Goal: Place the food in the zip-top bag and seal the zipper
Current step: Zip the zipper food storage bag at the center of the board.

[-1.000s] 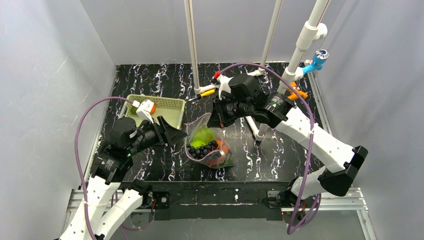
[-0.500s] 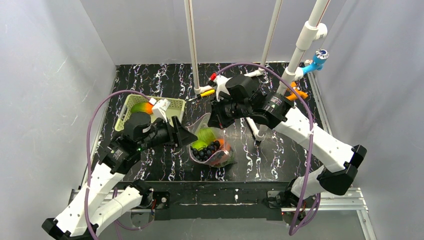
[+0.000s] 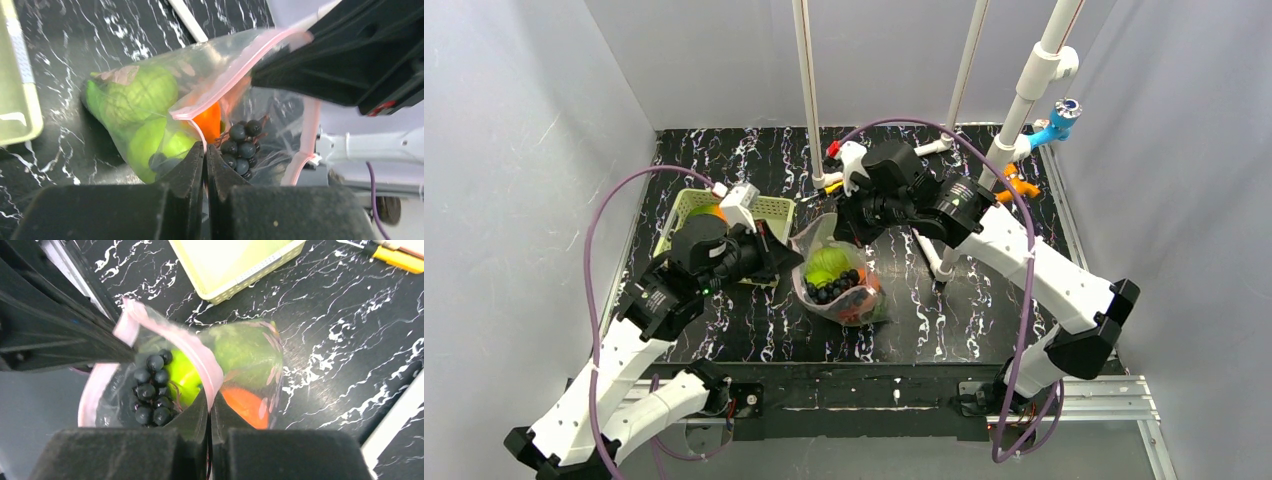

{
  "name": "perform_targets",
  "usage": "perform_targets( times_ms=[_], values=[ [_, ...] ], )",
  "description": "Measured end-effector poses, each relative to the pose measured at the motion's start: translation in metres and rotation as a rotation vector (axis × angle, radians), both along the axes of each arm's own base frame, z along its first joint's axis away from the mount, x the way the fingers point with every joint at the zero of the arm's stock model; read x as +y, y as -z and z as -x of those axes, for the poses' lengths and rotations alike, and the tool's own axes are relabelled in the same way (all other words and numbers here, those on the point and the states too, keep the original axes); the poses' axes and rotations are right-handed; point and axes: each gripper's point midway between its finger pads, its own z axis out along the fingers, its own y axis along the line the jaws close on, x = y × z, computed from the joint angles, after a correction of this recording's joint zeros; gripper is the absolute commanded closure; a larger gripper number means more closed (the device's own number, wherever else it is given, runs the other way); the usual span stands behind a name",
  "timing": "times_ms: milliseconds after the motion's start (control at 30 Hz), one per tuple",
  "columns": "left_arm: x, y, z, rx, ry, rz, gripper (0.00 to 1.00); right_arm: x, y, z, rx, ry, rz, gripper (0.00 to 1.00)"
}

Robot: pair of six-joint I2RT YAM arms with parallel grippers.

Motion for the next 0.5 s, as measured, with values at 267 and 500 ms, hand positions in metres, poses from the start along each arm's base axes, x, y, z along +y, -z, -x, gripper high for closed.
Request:
perform_targets(
  times_ms=[267, 500],
  values=[
    [0.007, -0.044, -0.039, -0.074, -0.218, 0.110, 1.00, 0.012, -0.010, 0.030, -0.040, -0.256, -0.082, 0.02],
    [0.013, -0.033, -0.050, -0.035, -0.350, 0.222, 1.00, -0.043, 0.010, 0.070, -0.186, -0.253, -0.178, 0.02]
  ],
)
